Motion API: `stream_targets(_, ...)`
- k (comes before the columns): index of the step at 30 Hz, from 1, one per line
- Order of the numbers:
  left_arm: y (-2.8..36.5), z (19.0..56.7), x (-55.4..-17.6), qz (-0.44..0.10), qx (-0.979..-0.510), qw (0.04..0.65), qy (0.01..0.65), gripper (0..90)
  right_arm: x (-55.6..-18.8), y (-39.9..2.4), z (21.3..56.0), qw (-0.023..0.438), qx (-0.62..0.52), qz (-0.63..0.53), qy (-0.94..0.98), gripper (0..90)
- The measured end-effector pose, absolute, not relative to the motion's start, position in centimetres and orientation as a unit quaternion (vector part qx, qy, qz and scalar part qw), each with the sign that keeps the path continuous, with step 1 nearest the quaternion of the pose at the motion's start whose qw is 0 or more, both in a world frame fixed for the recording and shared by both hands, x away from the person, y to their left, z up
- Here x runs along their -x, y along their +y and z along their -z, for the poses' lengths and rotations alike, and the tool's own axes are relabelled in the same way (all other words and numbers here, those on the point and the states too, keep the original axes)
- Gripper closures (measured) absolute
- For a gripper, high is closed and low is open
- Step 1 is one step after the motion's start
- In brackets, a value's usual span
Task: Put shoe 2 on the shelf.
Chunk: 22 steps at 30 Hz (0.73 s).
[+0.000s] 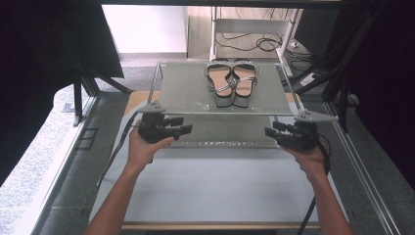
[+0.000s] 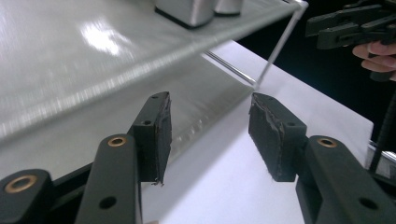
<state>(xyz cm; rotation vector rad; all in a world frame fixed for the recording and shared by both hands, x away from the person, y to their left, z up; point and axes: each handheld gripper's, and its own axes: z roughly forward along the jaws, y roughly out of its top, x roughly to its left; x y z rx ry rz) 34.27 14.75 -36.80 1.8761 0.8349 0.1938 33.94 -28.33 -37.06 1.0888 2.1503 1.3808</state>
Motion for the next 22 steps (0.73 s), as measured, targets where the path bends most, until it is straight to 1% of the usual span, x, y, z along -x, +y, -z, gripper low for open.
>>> stream_targets(4,15.6,38.6,-32.3,-0.076,-0.782,0.516,0.34,48.5,-31.9,-29.3,38.7,0.186,-0.381,-0.494,0.759,52.8)
stream_targets(8,16.4,40.5,-31.0,-0.076,-0.783,0.51,0.347,48.1,-30.0,-29.9,40.3,0.189,-0.377,-0.502,0.755,51.8)
stream_targets(11,16.9,41.3,-30.2,-0.073,-0.783,0.51,0.349,47.9,-29.0,-30.0,41.2,0.2,-0.373,-0.496,0.758,51.5)
stream_targets(12,17.0,41.5,-30.0,-0.08,-0.786,0.505,0.348,47.4,-28.8,-30.0,41.4,0.202,-0.371,-0.495,0.759,51.4)
stream_targets(16,17.3,42.1,-29.5,-0.075,-0.789,0.501,0.347,46.7,-28.6,-29.6,41.7,0.2,-0.366,-0.491,0.765,50.4)
stream_targets(18,17.4,42.4,-29.4,-0.075,-0.792,0.496,0.347,45.5,-28.6,-29.4,41.7,0.197,-0.366,-0.491,0.766,49.2)
stream_targets(20,17.2,42.7,-29.0,-0.093,-0.801,0.48,0.345,43.0,-28.7,-29.3,41.9,0.199,-0.368,-0.488,0.766,47.6)
stream_targets(22,17.0,42.9,-28.8,-0.09,-0.807,0.476,0.338,41.9,-28.6,-29.4,42.2,0.202,-0.374,-0.484,0.765,46.3)
